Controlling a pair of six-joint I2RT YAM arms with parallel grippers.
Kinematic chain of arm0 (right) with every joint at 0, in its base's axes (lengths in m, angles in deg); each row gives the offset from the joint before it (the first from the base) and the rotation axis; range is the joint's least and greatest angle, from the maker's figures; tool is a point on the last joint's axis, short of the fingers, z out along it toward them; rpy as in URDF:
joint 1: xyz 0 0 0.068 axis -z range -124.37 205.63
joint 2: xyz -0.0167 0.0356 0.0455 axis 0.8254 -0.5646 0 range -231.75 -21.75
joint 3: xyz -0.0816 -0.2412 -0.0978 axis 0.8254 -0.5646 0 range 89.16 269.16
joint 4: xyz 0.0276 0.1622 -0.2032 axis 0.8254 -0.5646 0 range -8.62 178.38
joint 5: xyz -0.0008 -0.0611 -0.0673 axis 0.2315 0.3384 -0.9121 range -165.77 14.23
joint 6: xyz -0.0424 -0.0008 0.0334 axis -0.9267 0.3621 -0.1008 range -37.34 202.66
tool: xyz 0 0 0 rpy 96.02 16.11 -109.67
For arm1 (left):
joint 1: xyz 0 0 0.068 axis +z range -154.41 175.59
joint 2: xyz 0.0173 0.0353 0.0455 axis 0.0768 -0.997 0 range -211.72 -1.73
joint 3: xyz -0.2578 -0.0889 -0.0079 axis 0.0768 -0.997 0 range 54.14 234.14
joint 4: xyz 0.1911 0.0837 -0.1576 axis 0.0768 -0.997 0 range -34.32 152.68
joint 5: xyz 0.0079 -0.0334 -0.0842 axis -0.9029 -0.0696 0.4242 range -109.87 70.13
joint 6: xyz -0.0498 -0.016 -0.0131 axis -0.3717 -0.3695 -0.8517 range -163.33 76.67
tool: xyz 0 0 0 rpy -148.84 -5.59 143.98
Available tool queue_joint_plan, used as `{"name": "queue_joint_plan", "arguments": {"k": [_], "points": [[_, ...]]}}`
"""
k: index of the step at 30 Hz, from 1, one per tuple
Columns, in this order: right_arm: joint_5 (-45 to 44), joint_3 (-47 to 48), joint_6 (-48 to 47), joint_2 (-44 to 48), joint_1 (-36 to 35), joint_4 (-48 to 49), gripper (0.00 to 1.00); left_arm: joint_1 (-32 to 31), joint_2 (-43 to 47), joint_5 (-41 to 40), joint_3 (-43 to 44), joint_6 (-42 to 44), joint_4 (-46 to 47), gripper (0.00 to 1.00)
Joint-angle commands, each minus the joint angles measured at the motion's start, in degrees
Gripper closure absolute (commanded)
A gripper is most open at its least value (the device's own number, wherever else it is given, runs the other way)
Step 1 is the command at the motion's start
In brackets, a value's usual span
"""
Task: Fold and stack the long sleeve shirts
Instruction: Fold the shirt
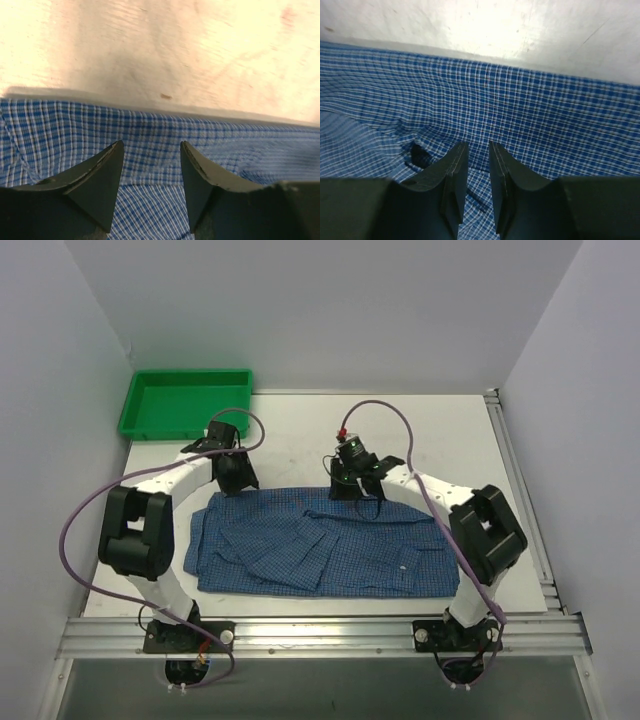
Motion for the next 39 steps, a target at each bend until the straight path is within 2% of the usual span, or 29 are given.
{"name": "queue_joint_plan", "arguments": {"k": [1,4,9,15,19,24,25,30,34,39], "points": [[-4.4,0.7,0.9,-3.5,-2.3,-0.7,0.76,0.3,-3.0,-3.2,3.5,0.4,1.1,0.43],[-3.8,-0.8,1.0,-5.2,-3.9,-0.7,0.77,0.8,-5.7,-4.4,4.4,0.3,0.9,0.43],[-3.1,-7.1,-0.1,-2.3,-7.1,-0.8,0.79,2.4,-8.1,-4.8,3.5,-0.6,0.5,0.44],[-4.0,-13.9,1.0,-0.2,-7.2,-1.0,0.78,4.4,-11.3,-4.8,3.3,-1.6,-0.2,0.44],[-4.6,-13.1,-2.4,1.9,-7.8,-3.0,0.78,5.2,-11.8,-3.5,4.6,-0.9,-1.2,0.41],[-7.6,-8.4,-10.6,8.3,-10.3,-9.5,0.74,5.3,-3.0,-3.5,5.5,1.1,-2.2,0.28],[-7.4,-7.6,-11.9,9.1,-10.5,-10.4,0.68,5.3,-1.3,-3.7,5.8,1.6,-2.5,0.20],[0.9,-5.1,-17.0,12.8,-10.8,-11.5,0.52,5.5,11.3,-6.2,3.2,5.8,-4.6,0.06],[5.8,-3.6,-17.3,11.7,-10.7,-11.9,0.45,5.5,20.4,-9.4,-3.8,8.2,-4.4,0.03],[9.5,-1.6,-18.8,6.9,-10.9,-11.8,0.44,5.6,29.8,-10.6,-12.3,12.1,-3.0,0.03]]}}
